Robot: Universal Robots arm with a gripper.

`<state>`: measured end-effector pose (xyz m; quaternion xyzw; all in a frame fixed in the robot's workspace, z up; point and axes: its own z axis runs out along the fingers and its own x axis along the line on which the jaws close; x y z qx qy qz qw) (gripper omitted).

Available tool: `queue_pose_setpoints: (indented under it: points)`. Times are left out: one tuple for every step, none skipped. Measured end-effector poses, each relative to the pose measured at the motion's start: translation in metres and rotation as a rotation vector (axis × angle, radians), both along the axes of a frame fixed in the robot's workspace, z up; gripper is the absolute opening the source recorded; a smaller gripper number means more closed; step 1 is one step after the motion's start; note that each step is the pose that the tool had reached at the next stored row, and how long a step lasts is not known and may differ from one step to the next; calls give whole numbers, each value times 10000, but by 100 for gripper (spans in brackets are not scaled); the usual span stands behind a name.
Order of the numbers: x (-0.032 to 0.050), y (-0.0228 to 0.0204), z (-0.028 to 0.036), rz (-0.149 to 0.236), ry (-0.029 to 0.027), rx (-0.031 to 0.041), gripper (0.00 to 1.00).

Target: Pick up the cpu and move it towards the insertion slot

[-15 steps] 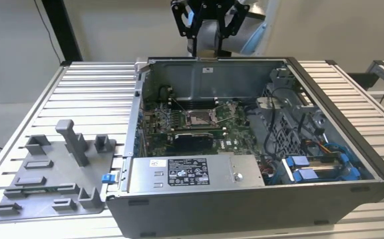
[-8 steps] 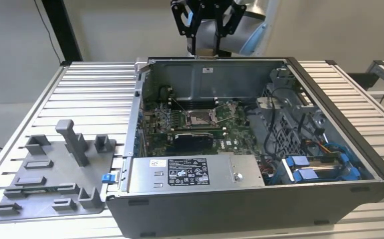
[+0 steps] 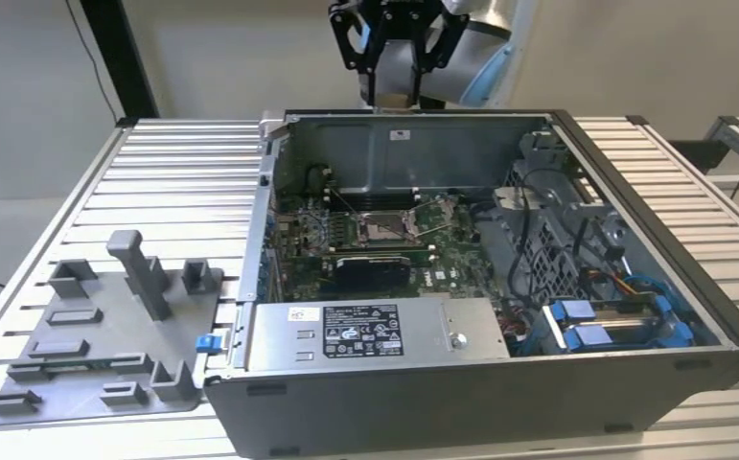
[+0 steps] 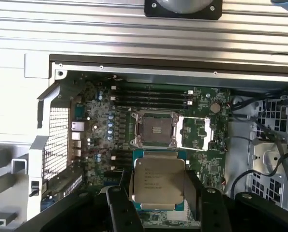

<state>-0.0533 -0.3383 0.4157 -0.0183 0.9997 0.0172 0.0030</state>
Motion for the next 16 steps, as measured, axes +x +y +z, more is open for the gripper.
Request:
queue_pose_setpoints:
  points:
    - [0, 13, -9, -1, 0, 8, 0]
    - [0, 27, -18, -1, 0, 15, 0]
    - [0, 41, -29, -2, 0, 21, 0]
    - [1, 55, -38, -3, 0, 24, 0]
    - [0, 70, -47, -4, 0, 27, 0]
    - [1, 83, -55, -4, 0, 30, 0]
    - [1, 97, -64, -5, 0, 33, 0]
    - [1, 110, -72, -6, 0, 36, 0]
    - [1, 122, -80, -7, 0, 38, 0]
    - [0, 132, -86, -8, 0, 41, 0]
    - [1, 145, -94, -8, 0, 42, 0]
    - [1, 155, -99, -8, 0, 43, 0]
    - [0, 164, -105, -9, 1, 43, 0]
    - [0, 171, -109, -9, 0, 43, 0]
    - [1, 176, -114, -9, 0, 44, 0]
    - [1, 180, -118, -9, 0, 45, 0]
